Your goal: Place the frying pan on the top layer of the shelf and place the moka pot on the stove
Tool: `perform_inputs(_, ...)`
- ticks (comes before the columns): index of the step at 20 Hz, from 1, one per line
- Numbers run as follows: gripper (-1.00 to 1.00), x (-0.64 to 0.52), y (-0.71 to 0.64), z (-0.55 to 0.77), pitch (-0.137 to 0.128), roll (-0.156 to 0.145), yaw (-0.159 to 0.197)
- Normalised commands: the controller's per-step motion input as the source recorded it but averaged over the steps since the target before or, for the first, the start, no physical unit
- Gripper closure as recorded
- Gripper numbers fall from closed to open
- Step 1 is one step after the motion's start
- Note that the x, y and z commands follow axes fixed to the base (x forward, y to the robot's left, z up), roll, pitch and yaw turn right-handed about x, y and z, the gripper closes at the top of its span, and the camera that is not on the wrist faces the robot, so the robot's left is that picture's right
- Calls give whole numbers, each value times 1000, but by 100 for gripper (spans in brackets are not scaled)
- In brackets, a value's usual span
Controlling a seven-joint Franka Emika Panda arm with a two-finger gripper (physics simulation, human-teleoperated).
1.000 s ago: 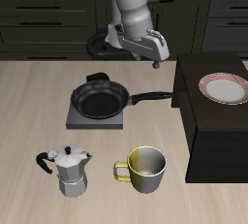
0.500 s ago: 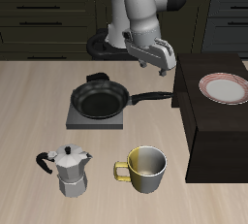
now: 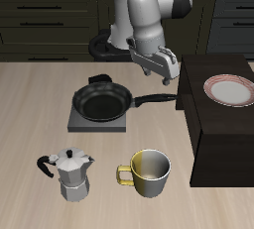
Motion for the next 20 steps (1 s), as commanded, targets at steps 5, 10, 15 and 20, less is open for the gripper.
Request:
perform_inputs(5,-100,-38,-40,-145,8,-7,-50)
perform_inputs(10,-100,-81,-98,-111,-4,-28,-21)
perform_inputs(15,-100,17,13,-141,29,26,-36)
perform_inputs(20,-100,-6,162,-193,21,14,25)
